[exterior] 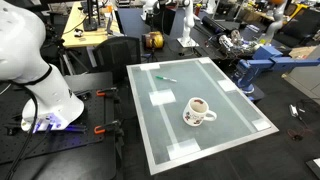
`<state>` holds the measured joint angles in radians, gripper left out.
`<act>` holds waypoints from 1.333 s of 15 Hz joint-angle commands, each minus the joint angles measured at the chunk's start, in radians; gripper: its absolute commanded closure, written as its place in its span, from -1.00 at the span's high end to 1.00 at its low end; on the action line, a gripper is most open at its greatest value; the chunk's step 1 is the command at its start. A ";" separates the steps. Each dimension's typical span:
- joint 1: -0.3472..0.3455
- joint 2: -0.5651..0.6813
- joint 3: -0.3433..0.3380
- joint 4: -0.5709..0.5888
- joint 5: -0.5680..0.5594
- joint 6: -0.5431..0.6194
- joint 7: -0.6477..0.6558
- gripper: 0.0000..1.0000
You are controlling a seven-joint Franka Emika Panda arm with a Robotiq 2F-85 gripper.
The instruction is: Put the green marker in the mug
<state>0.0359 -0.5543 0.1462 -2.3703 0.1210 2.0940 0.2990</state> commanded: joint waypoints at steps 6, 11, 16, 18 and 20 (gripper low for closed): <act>0.003 0.001 -0.003 0.002 -0.002 -0.002 0.001 1.00; -0.015 0.016 0.017 0.004 -0.025 0.011 0.043 1.00; -0.066 0.051 0.069 -0.011 -0.077 0.028 0.258 1.00; -0.075 0.078 0.090 -0.016 -0.102 0.027 0.336 1.00; -0.061 0.117 0.089 -0.020 -0.092 0.036 0.371 1.00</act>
<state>-0.0187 -0.4870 0.2160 -2.3843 0.0352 2.0988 0.6010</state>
